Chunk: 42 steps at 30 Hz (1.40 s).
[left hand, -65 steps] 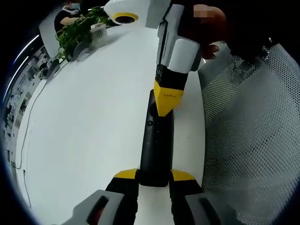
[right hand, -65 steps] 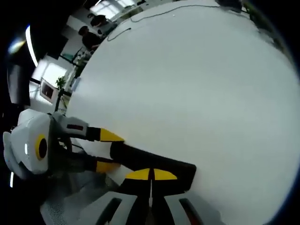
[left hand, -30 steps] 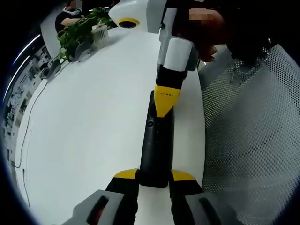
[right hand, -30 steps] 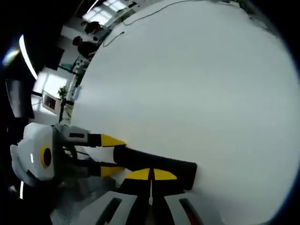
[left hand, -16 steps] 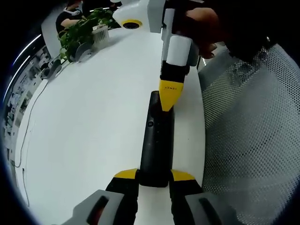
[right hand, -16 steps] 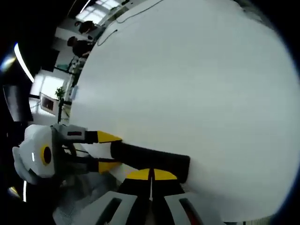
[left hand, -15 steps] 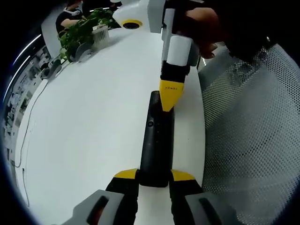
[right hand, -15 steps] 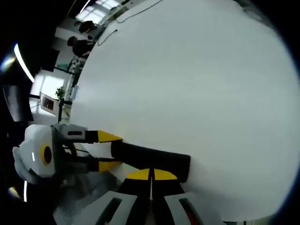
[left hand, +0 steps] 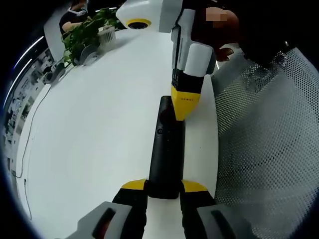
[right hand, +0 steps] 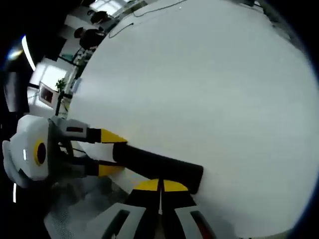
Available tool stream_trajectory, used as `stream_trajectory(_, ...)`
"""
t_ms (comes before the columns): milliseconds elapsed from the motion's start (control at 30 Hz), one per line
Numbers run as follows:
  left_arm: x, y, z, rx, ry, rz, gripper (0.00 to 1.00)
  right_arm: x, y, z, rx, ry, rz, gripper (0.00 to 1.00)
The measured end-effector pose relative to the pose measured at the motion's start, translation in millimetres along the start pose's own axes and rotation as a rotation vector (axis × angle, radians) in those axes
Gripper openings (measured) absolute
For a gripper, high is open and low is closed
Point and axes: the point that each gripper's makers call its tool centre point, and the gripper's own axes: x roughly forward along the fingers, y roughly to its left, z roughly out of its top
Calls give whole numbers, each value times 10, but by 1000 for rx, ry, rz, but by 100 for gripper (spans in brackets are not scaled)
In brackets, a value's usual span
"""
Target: Press the specified remote control buttons in sequence, fully releasing each button before pressing the next.
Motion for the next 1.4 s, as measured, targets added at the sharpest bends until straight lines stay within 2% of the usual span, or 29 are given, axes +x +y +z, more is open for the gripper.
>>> stream_trajectory(133, -1, 0, -4, 2, 4, -3, 25, -4, -1, -6, -3, 6, 3, 0)
stream_trajectory(467, -4, -1, -1, -4, -8, -1, 25, -35, 7, 0, 52, 5, 33, 0)
stream_trajectory(700, -6, -4, -2, -6, -16, 1, 25, -97, -11, 98, 58, -55, 24, 0)
stream_trajectory(800, -6, -5, -1, -6, -16, 2, 25, -87, -11, 131, 39, -75, 17, 0)
stream_trajectory(1033, -5, -7, 3, -14, -28, 6, 25, -42, -15, 103, 10, -63, 2, 0)
stream_trajectory(1133, -4, -5, 6, -15, -29, 7, 25, -35, -13, 101, -32, -67, -18, 0)
stream_trajectory(1300, -8, -2, 3, -36, -83, 13, 25, -31, -26, 113, -34, -69, -21, 0)
stream_trajectory(1400, -6, 6, 15, -49, -95, 16, 26, -24, -38, 120, -32, -66, -30, 0)
